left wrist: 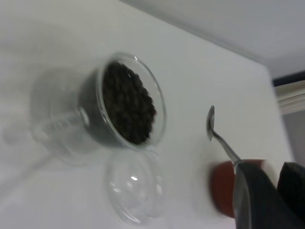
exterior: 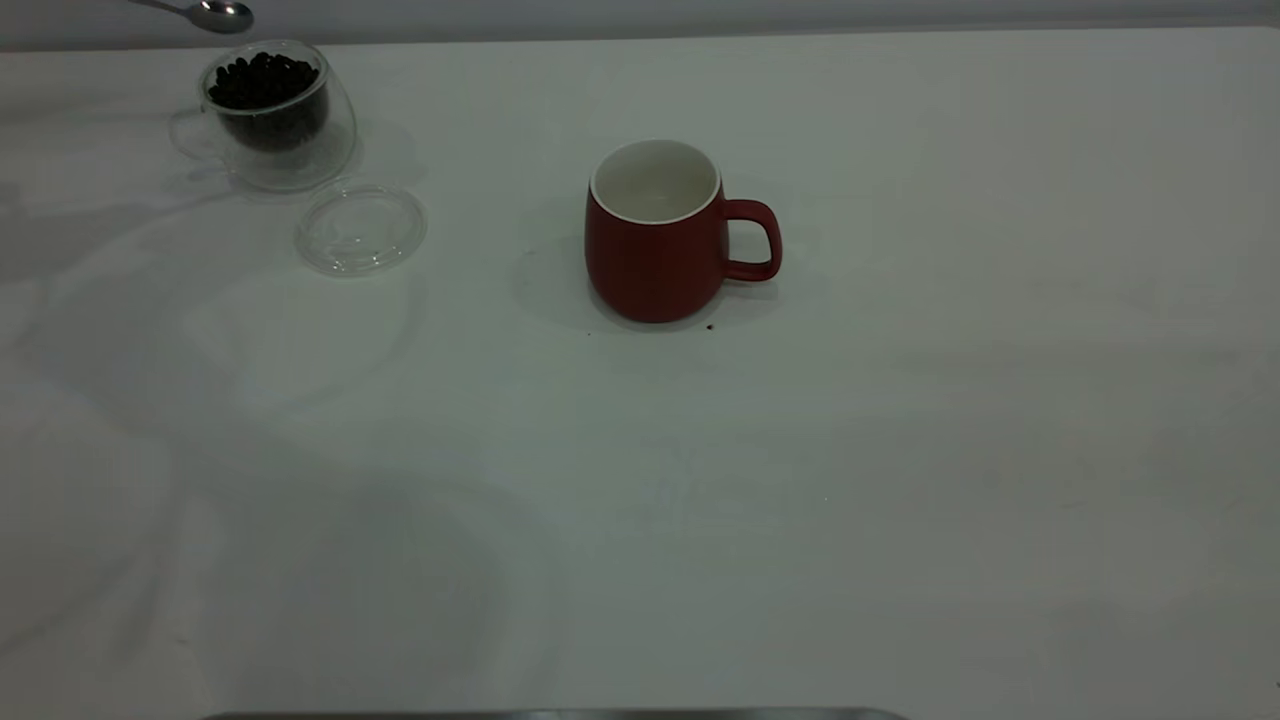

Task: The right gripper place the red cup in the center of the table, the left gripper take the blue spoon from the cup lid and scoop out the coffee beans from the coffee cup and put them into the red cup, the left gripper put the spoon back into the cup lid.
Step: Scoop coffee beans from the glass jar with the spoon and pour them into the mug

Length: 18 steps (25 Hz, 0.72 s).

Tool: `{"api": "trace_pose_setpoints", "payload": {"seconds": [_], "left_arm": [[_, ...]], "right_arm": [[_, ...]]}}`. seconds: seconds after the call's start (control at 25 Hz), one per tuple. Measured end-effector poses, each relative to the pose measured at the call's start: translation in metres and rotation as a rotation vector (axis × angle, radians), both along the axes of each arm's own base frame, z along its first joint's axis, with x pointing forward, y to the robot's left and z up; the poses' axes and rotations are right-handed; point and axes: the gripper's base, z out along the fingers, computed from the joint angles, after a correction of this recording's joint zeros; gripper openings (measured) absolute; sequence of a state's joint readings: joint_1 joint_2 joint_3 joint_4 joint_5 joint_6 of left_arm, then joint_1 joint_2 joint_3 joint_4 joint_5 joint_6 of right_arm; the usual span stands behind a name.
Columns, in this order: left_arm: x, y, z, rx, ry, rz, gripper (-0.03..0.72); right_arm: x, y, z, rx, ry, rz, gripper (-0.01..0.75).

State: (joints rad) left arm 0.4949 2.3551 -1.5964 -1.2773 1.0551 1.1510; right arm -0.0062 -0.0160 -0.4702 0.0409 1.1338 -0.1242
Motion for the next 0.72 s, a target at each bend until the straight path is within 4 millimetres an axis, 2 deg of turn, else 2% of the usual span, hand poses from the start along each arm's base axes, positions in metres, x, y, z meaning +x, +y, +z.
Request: {"api": "trace_pose_setpoints", "payload": {"seconds": [0.28, 0.72], "left_arm": [[0.018, -0.023, -0.008, 0.168, -0.074, -0.001, 0.122], [0.024, -0.016, -0.018, 0.257, -0.087, 0.066, 0.122]], "right_arm": [[0.0, 0.0, 0.0, 0.0, 0.0, 0.0, 0.59], [0.0, 0.0, 0.0, 0.0, 0.0, 0.0, 0.59]]}}
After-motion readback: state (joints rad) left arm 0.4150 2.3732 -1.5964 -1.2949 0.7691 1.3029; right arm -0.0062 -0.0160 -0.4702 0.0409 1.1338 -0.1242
